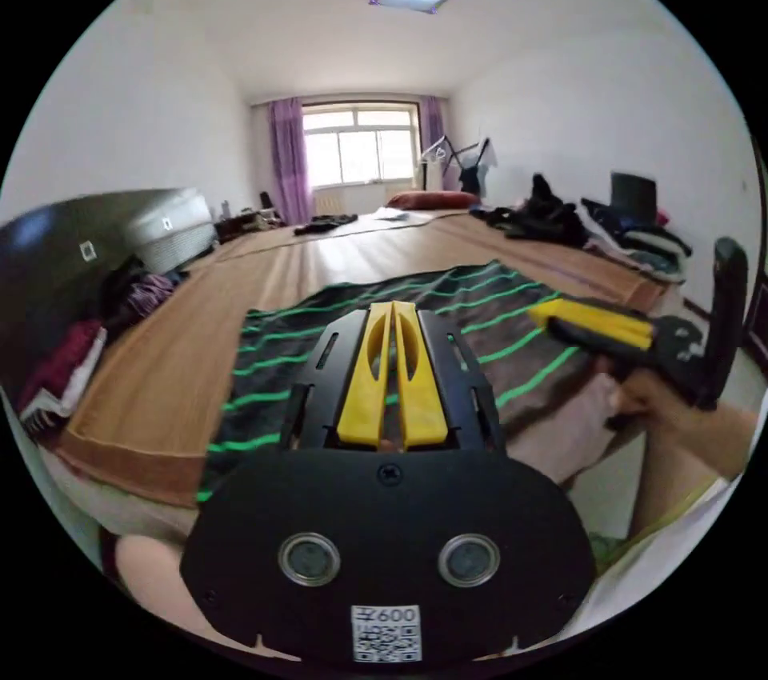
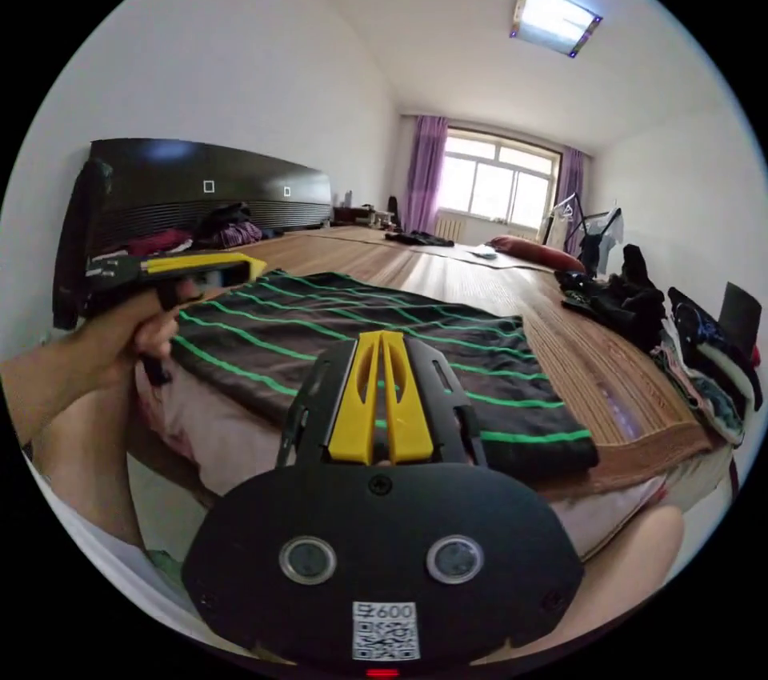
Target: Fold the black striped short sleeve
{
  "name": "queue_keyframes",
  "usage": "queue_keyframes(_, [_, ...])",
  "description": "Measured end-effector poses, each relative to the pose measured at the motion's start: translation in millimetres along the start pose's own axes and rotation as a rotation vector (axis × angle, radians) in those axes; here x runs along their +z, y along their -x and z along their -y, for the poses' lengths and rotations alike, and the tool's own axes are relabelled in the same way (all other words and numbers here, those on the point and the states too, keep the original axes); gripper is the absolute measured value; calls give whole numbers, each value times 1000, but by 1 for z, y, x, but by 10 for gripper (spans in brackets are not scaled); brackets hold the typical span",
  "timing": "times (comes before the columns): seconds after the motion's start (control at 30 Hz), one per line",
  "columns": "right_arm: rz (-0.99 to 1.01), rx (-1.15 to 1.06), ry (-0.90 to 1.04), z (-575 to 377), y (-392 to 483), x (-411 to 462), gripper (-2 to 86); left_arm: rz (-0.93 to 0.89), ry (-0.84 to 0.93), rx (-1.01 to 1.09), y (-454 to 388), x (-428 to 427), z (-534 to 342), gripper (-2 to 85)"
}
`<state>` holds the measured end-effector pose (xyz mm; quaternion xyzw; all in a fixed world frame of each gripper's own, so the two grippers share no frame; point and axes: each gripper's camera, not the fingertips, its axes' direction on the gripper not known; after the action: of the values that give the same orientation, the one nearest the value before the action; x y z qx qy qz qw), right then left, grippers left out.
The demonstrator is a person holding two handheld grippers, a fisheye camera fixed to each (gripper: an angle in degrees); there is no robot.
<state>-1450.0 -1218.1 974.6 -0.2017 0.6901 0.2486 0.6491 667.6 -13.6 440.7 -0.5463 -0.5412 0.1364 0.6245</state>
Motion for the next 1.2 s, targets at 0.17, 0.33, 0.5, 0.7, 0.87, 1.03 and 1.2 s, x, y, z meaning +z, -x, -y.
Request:
queue_keyframes(0.17, [115,103,184,-51,-18,45,-8,124,170,69,-64,49,-54,9])
queue_keyframes(0.33, [90,215,104,-121,-129,23,-8,141,133,-5,-29,31,-104,10])
queue_keyframes(0.5, [-34,107,197,-168,-230,-17,-8,130,193,-53,39,-15,-143,15])
queue_keyframes(0.7, [-175,48,194,-225,-298,-66,-7,425,313,469,10,-56,-167,50])
queue_keyframes(0.87, [-199,-90,86,-253,-277,-82,3,429,376,957,-58,-37,-192,82])
queue_keyframes(1.03, [-58,-112,147,-283,-259,-61,34,464,477,1077,-78,-1,-209,86])
queue_keyframes(1.2, [124,-228,164,-331,-229,-46,59,452,496,1107,-94,16,-223,69])
